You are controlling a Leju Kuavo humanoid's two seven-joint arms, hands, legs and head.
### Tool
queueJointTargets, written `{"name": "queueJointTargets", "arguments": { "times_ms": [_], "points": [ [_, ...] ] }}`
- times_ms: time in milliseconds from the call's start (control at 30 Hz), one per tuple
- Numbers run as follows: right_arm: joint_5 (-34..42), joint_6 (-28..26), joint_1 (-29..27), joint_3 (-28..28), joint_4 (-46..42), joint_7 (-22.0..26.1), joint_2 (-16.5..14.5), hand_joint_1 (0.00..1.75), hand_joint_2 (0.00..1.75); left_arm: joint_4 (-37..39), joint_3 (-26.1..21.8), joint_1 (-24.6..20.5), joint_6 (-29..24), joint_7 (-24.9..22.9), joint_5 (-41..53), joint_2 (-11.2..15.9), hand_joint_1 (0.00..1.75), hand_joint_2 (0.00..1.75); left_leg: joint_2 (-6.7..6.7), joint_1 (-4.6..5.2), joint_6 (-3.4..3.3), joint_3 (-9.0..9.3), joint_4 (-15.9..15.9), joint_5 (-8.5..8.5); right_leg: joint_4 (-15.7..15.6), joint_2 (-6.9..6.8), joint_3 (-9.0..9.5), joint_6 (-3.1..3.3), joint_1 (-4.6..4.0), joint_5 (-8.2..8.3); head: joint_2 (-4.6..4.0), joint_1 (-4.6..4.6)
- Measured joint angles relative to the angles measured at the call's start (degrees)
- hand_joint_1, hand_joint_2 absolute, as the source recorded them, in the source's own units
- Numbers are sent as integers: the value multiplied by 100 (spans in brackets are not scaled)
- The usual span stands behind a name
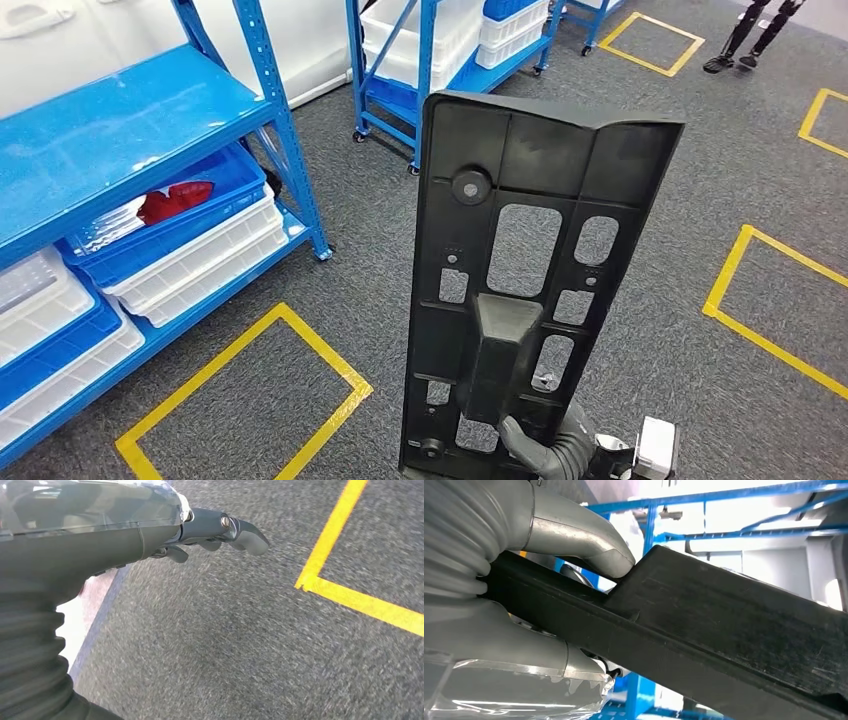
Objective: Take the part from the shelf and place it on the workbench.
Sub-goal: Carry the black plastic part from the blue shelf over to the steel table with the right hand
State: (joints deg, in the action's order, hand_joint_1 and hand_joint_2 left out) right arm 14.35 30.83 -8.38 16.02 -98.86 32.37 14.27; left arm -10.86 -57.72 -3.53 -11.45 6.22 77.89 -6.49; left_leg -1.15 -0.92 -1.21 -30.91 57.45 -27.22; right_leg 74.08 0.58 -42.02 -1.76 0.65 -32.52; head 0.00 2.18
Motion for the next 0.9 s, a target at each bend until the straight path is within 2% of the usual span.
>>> {"name": "queueJointTargets", "arguments": {
  "times_ms": [33, 67, 100, 167, 200, 233, 267, 300, 367, 433, 467, 500, 533, 567, 633, 700, 733, 800, 833, 900],
  "points": [
    [3, 1, -3, -2, 13, 1, 0, 175, 175, 0, 0, 0, -1, 4, 3, 1, 0, 175, -62, 1, 2, 3, 1, -8, 63, -20, -30, -10, 10, 35, -1, 0],
    [13, 1, -5, -5, 24, 4, 0, 175, 175, 0, 1, -2, -3, 24, 9, 1, 0, 175, -120, 1, 9, 12, 1, -18, -109, -43, 59, -9, 15, 171, -1, 1],
    [28, -2, -6, -13, 31, 15, 0, 175, 175, 0, 3, -4, -10, 61, 21, 1, 0, 175, -176, 1, 19, 28, 1, -31, -470, -95, 251, 9, 11, 366, -1, 1],
    [67, -40, -30, -47, 32, 73, 1, 175, 175, 0, 29, -5, -33, 182, 78, 0, 0, 175, -265, 13, 59, 64, 3, -64, -1263, -333, 667, 90, -50, 636, -1, 1],
    [80, -75, -66, -73, 26, 113, 1, 175, 175, 0, 55, -6, -43, 247, 112, 1, 0, 175, -305, 22, 85, 77, 4, -80, -1491, -419, 781, 134, -88, 680, -1, 1],
    [84, -111, -119, -101, 19, 151, 1, 175, 175, 0, 87, -6, -49, 308, 143, 2, 0, 175, -346, 29, 112, 86, 4, -95, -1583, -460, 818, 171, -123, 668, -1, 1],
    [72, -142, -180, -125, 13, 176, 0, 175, 175, 0, 117, -9, -51, 358, 166, 2, 0, 175, -395, 36, 142, 99, -3, -107, -1592, -407, 810, 201, -140, 668, 0, 1],
    [48, -158, -236, -142, 5, 184, -5, 175, 175, 0, 139, -17, -51, 394, 177, 4, 0, 175, -418, 31, 173, 111, -4, -128, -1615, -346, 818, 232, -121, 679, 0, 1],
    [-13, -151, -273, -152, -5, 146, -39, 175, 175, 0, 160, -39, -47, 430, 161, 15, 0, 175, -272, 23, 220, 77, 155, -270, -1687, -230, 854, 298, -86, 713, -1, 1],
    [-59, -107, -182, -147, -1, 61, -132, 175, 175, 0, 161, -49, -36, 391, 103, 31, 0, 175, -26, 14, 239, -188, 777, -608, -1722, -107, 876, 347, -73, 730, -1, 1],
    [-75, -79, -101, -140, 22, 14, -195, 175, 175, 0, 157, -47, -20, 342, 72, 40, 0, 175, 32, 12, 245, -384, 1180, -774, -1717, -36, 876, 359, -75, 729, -1, 1],
    [-87, -48, -11, -131, 60, -29, -256, 175, 175, 0, 150, -44, -2, 284, 46, 51, 0, 175, 61, 10, 255, -554, 1508, -868, -1712, 41, 878, 365, -76, 728, -1, 1],
    [-91, -24, 78, -121, 111, -64, -311, 175, 175, 0, 142, -44, 21, 229, 29, 62, 0, 175, 75, 9, 265, -648, 1645, -842, -1703, 118, 884, 364, -74, 725, -2, 1],
    [-94, -6, 159, -113, 163, -89, -353, 175, 175, 0, 135, -46, 46, 185, 17, 73, 0, 175, 82, 6, 272, -641, 1557, -702, -1691, 189, 891, 355, -68, 719, -2, 1],
    [-104, 5, 287, -107, 239, -105, -417, 175, 175, 0, 130, -50, 106, 131, 13, 83, 0, 175, 182, -19, 286, -382, 853, -251, -1642, 317, 901, 312, -48, 689, -2, 1],
    [-144, 6, 365, -107, 266, -94, -454, 175, 175, 0, 130, -46, 177, 98, 15, 86, 0, 175, 356, -39, 268, -137, 242, -18, -1559, 422, 862, 242, -46, 652, -1, 1],
    [-169, 7, 382, -108, 269, -87, -463, 175, 175, 0, 130, -44, 204, 84, 16, 85, 0, 175, 409, -37, 242, -99, 137, -12, -1534, 462, 832, 209, -46, 646, -1, 1],
    [-223, 17, 391, -125, 260, -93, -468, 175, 175, 0, 128, -49, 228, 80, -1, 70, 0, 175, 354, -22, 160, -99, 119, -9, -1534, 540, 793, 139, -32, 661, -1, 1],
    [-249, 28, 394, -145, 245, -114, -468, 175, 175, -1, 125, -55, 222, 94, -18, 58, 0, 175, 308, -22, 120, -94, 101, 5, -1513, 506, 777, 109, -30, 646, -1, 0],
    [-292, 73, 459, -182, 209, -179, -468, 175, 175, -2, 121, -70, 194, 167, -63, 29, 0, 175, 195, -32, 45, -81, 63, 28, -1194, 287, 624, 53, -31, 457, -1, 0]
  ]
}}
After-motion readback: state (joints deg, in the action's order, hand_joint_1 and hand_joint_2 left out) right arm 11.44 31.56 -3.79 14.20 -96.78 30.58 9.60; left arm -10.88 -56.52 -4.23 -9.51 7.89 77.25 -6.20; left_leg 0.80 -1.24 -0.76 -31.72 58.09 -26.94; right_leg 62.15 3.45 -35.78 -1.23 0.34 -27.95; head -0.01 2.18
